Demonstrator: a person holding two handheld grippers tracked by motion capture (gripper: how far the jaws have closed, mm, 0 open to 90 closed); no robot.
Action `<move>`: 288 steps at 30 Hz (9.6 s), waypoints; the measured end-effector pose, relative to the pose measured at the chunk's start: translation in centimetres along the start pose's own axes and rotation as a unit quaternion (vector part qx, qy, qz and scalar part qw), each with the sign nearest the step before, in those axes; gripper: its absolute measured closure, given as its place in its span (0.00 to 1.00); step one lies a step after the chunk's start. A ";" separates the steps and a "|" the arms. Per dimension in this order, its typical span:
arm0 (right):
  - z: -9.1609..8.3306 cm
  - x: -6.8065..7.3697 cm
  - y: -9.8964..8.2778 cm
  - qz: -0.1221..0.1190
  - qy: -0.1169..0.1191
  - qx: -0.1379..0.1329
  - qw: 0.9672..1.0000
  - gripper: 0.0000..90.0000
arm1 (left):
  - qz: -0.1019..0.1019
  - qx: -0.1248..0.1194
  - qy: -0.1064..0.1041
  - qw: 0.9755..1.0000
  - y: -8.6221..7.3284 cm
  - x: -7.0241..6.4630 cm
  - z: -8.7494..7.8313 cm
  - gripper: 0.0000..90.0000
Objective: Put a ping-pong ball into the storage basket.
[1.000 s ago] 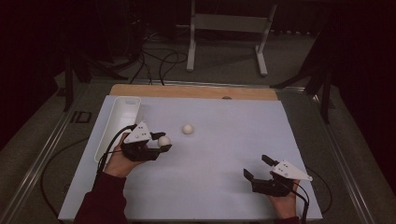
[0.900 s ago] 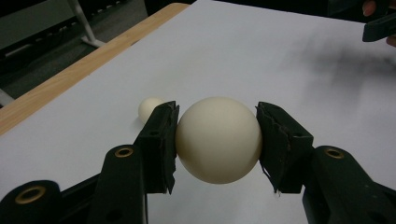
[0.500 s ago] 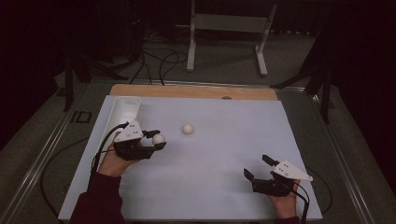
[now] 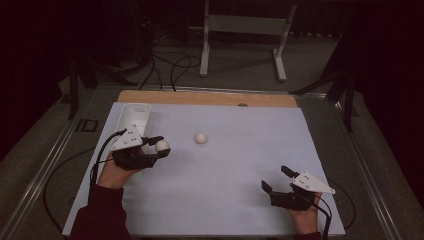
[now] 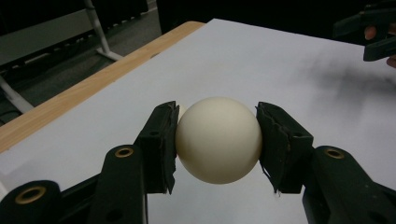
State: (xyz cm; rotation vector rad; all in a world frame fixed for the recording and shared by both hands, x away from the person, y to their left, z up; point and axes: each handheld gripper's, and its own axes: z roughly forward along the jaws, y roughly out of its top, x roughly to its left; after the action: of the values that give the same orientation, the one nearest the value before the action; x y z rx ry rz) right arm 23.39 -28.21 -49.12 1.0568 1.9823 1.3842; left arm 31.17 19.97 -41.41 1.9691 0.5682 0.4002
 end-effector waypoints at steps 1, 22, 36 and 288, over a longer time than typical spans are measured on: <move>0.0 0.0 0.0 0.001 0.000 0.000 1.000 0.10 | -0.001 -0.001 0.001 1.000 0.0 0.1 -0.1 0.57; 0.0 0.0 0.0 0.000 0.001 0.000 1.000 0.10 | -0.021 -0.017 0.019 0.999 -0.6 1.3 -2.2 0.57; 0.0 0.0 0.0 0.000 0.000 0.001 1.000 0.10 | -0.030 -0.021 0.032 0.999 -1.1 1.9 -3.2 0.57; 0.0 -0.3 -0.3 0.014 -0.006 -0.002 1.000 0.10 | -0.052 -0.023 0.066 0.996 2.2 -1.9 7.8 0.00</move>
State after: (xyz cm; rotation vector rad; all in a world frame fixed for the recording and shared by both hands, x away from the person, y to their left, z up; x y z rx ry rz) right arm 23.51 -28.51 -49.43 1.0924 1.9627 1.3927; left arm 34.03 12.36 -42.95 1.8707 0.7353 0.4757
